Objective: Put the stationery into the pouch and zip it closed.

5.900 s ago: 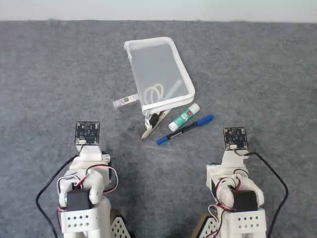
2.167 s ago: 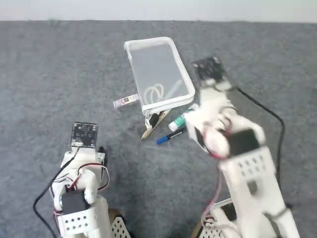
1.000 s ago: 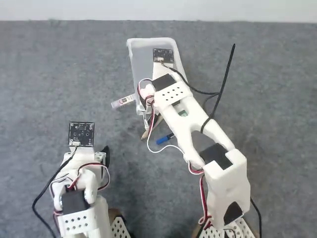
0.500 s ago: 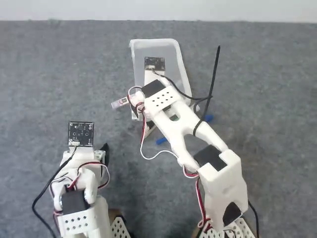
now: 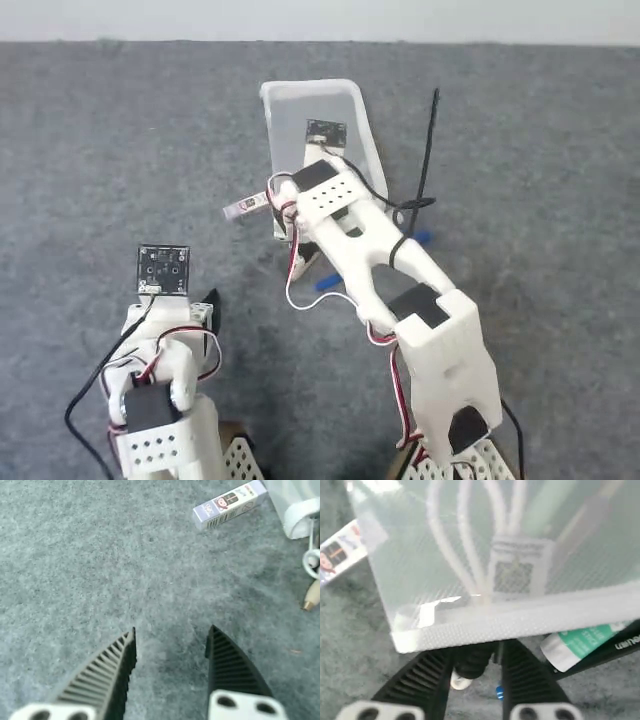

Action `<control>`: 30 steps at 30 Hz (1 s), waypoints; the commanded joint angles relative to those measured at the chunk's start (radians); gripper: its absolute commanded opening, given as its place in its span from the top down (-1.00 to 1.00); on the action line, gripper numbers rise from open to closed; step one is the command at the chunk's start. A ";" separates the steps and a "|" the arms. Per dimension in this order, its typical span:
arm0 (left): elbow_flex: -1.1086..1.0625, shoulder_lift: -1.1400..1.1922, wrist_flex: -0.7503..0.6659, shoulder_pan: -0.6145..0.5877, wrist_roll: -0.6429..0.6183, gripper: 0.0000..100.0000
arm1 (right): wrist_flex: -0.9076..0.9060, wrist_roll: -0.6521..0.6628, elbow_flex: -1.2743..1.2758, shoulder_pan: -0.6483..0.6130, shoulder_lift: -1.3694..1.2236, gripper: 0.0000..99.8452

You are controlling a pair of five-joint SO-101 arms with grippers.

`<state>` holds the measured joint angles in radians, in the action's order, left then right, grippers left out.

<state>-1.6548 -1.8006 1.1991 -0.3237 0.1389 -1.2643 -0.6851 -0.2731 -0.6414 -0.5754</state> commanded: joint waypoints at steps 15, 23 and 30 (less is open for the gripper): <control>0.030 -0.017 -0.035 -0.005 -0.017 0.57 | -0.228 -0.014 -0.035 0.053 0.303 0.99; 0.030 -0.017 -0.035 -0.005 -0.017 0.57 | -0.246 0.040 -0.035 0.053 0.432 0.99; 0.030 -0.017 -0.035 -0.005 -0.017 0.57 | -0.248 0.091 -0.035 0.056 0.526 0.99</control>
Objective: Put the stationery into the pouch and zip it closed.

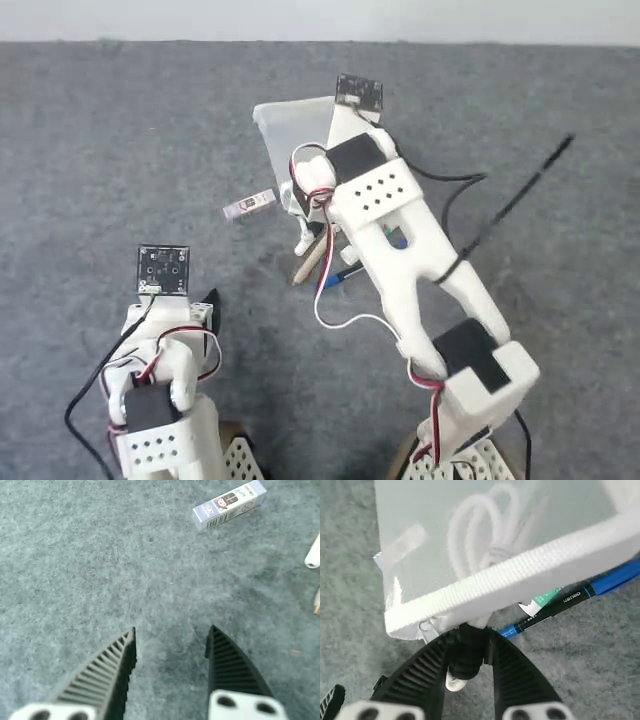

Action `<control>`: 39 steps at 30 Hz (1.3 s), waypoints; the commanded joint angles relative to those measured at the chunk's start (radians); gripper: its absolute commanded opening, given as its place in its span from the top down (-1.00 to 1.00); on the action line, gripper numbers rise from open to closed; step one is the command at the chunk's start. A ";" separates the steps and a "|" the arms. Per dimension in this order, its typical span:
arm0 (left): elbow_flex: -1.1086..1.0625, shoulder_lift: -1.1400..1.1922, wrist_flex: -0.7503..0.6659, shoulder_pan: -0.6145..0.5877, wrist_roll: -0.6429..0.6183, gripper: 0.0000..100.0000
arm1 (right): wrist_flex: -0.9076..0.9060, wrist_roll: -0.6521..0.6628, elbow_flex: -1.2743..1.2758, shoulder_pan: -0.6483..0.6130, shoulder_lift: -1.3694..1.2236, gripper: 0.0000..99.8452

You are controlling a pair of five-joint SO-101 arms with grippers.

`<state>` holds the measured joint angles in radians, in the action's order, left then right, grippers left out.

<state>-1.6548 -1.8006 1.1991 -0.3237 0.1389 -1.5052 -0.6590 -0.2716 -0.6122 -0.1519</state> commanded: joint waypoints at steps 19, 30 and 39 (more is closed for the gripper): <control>0.028 -0.017 -0.029 -0.005 -0.017 0.57 | -0.007 -0.083 0.097 0.286 0.122 0.98; 0.028 -0.015 -0.028 -0.006 -0.017 0.56 | -0.024 -0.078 0.213 0.380 0.128 0.98; 0.028 -0.015 -0.028 -0.006 -0.017 0.56 | -0.090 -0.078 0.218 0.384 0.188 0.56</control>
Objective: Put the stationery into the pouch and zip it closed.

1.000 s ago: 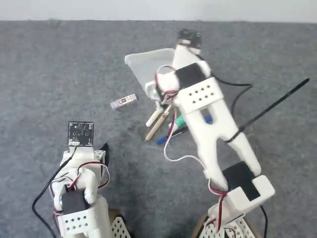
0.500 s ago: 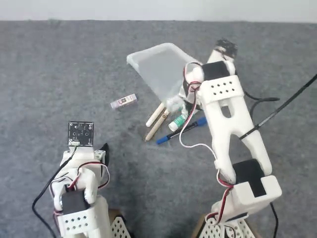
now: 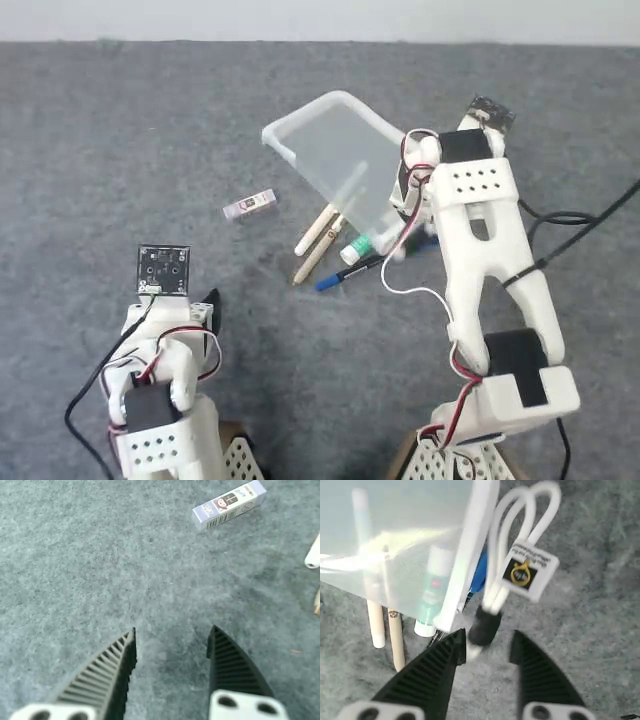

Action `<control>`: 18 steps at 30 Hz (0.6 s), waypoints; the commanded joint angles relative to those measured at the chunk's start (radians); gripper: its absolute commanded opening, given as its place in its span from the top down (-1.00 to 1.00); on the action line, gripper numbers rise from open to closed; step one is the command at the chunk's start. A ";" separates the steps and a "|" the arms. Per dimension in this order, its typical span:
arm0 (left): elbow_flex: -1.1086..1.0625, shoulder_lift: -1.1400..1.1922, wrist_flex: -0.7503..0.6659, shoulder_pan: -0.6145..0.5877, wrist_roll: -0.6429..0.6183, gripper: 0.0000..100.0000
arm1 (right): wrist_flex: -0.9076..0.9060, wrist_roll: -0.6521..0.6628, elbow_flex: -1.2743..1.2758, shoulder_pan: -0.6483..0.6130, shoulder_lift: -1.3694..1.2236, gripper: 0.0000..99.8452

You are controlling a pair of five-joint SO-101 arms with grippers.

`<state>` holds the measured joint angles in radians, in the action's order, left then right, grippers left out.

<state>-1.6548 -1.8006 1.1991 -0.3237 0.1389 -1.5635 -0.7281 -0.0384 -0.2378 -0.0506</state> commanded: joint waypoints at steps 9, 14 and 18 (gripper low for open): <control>0.028 -0.015 -0.028 -0.008 -0.017 0.56 | -0.036 0.305 -0.015 0.019 0.234 0.77; 0.028 -0.015 -0.028 -0.008 -0.015 0.56 | -0.036 0.609 -0.008 0.019 0.295 0.91; 0.028 -0.015 -0.028 -0.008 -0.015 0.56 | -0.024 0.928 0.063 0.016 0.341 0.92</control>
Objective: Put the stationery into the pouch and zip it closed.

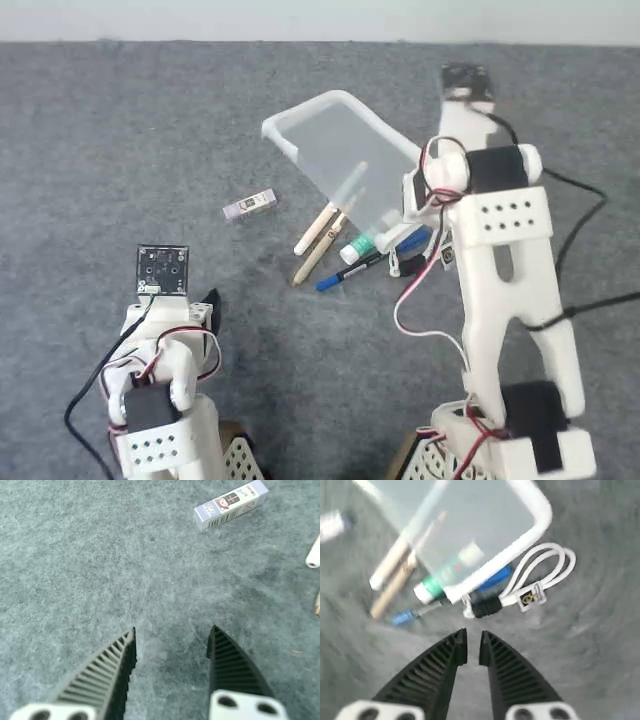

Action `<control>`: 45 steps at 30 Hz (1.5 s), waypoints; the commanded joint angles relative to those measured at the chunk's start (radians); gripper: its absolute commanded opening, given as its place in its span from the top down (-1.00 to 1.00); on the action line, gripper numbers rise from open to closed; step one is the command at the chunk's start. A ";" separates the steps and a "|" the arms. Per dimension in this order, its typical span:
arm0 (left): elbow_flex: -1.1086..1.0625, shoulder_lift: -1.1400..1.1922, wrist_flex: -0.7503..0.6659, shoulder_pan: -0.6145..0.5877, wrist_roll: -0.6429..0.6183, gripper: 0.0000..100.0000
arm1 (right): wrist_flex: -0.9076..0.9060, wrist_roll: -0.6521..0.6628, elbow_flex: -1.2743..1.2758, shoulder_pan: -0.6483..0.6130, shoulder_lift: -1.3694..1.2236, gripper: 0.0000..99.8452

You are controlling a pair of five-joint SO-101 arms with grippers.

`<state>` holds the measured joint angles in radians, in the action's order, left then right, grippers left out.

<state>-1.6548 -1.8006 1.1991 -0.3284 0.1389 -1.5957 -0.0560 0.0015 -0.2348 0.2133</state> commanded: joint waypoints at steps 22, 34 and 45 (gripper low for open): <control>0.018 -0.015 -0.035 -0.002 -0.015 0.56 | 0.351 0.864 0.442 0.015 0.108 0.40; 0.018 -0.015 -0.035 -0.002 -0.015 0.56 | 0.567 1.122 0.451 0.012 -0.217 0.48; 0.018 -0.015 -0.035 0.003 -0.015 0.56 | 0.572 1.209 0.474 -0.004 -0.263 0.49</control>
<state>-1.6563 -1.8006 1.1976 -0.3284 0.1389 -1.0342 1.1254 0.4726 -0.2332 -0.0598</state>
